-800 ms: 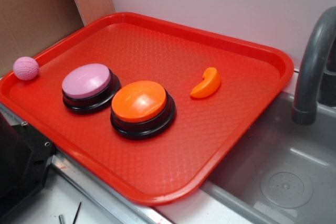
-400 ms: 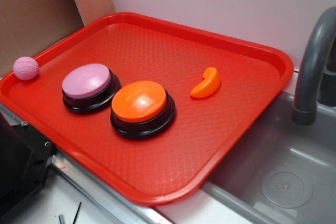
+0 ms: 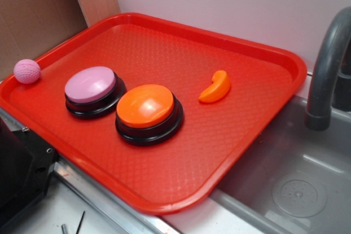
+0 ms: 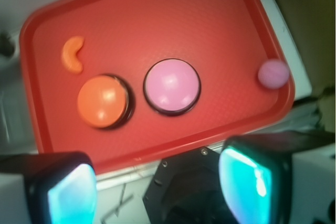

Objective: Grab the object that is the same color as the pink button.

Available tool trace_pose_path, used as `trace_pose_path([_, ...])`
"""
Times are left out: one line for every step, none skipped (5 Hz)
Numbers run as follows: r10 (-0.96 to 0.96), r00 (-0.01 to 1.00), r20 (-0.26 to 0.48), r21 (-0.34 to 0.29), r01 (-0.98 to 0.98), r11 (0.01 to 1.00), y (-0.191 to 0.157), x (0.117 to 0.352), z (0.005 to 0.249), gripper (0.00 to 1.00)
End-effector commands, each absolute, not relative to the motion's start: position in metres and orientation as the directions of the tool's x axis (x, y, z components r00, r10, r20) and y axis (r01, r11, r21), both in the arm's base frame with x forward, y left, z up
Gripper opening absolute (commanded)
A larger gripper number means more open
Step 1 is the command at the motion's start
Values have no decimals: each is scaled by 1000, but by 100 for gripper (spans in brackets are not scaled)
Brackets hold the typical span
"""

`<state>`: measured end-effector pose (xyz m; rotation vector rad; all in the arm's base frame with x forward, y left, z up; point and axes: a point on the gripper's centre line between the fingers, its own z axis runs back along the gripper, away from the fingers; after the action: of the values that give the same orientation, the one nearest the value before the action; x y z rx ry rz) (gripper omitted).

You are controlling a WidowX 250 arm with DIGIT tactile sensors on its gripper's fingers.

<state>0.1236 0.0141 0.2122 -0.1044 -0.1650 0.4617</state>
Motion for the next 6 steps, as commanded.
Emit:
trace_pose_path([764,638,102,-96,-758,646,59,130,157,100])
trace_pose_path([871,458,178,-87,-874,478,71,124,138,100])
trace_pose_path([924,317,214,-83,-937,340,83,120,119,100])
trace_pose_path([948,227,224,-60,-967,246,96,118,106,100])
trace_pose_path([955,138,262,-18,-989,148,112,120,90,100])
trace_pose_path([953,61,296,6,-998,62,128,125,77,100])
